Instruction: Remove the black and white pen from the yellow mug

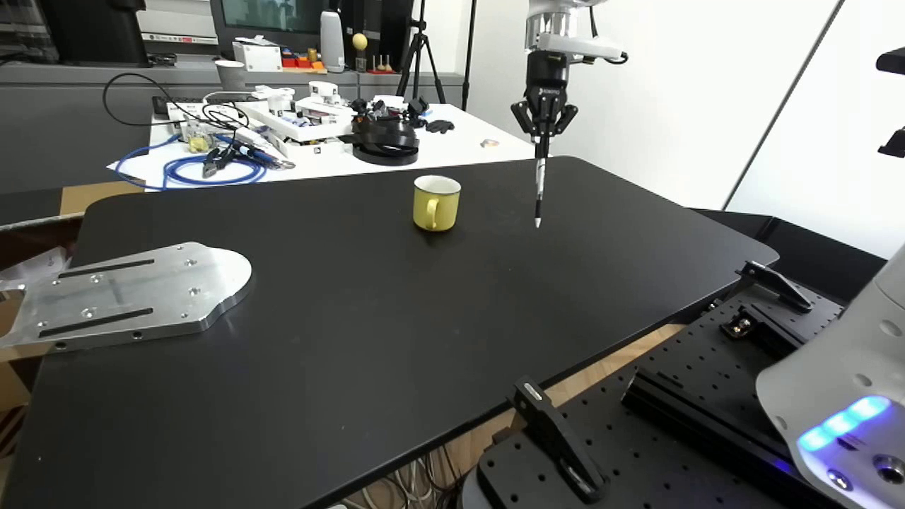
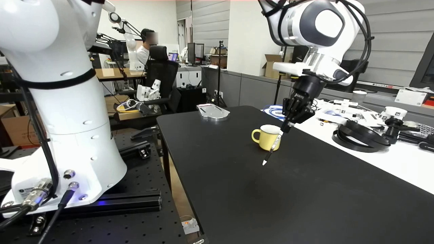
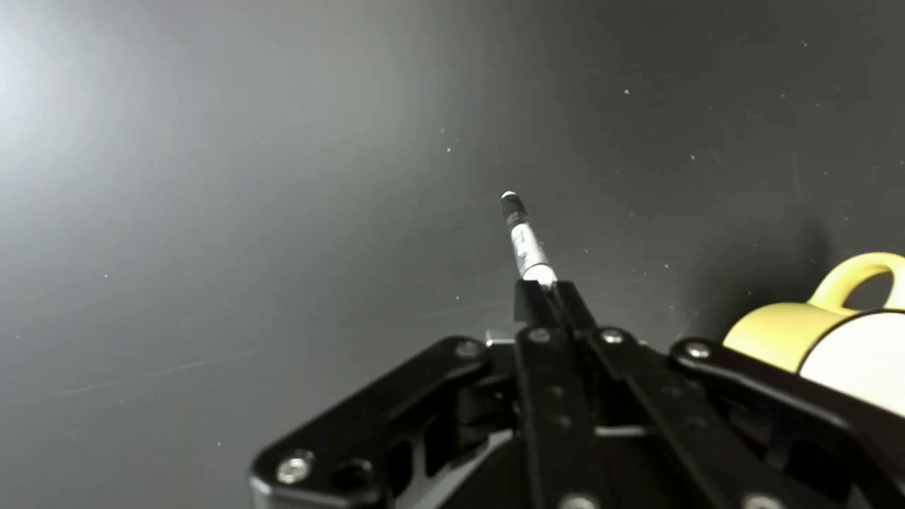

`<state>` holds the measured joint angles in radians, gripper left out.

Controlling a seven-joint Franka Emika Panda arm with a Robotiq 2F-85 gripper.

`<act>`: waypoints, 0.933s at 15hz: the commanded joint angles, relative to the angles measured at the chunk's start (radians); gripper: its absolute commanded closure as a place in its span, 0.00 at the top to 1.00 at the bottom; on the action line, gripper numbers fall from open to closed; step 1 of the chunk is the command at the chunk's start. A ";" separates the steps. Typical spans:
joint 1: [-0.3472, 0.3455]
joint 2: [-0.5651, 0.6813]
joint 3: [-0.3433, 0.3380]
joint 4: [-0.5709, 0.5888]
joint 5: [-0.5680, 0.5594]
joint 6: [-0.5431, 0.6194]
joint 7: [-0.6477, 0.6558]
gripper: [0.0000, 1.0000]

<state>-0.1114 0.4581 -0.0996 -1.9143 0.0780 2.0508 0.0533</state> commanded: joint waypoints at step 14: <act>-0.033 0.184 -0.006 0.049 -0.017 0.151 -0.043 0.01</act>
<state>-0.1543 0.6538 -0.1004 -1.8397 0.0760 2.1132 -0.0054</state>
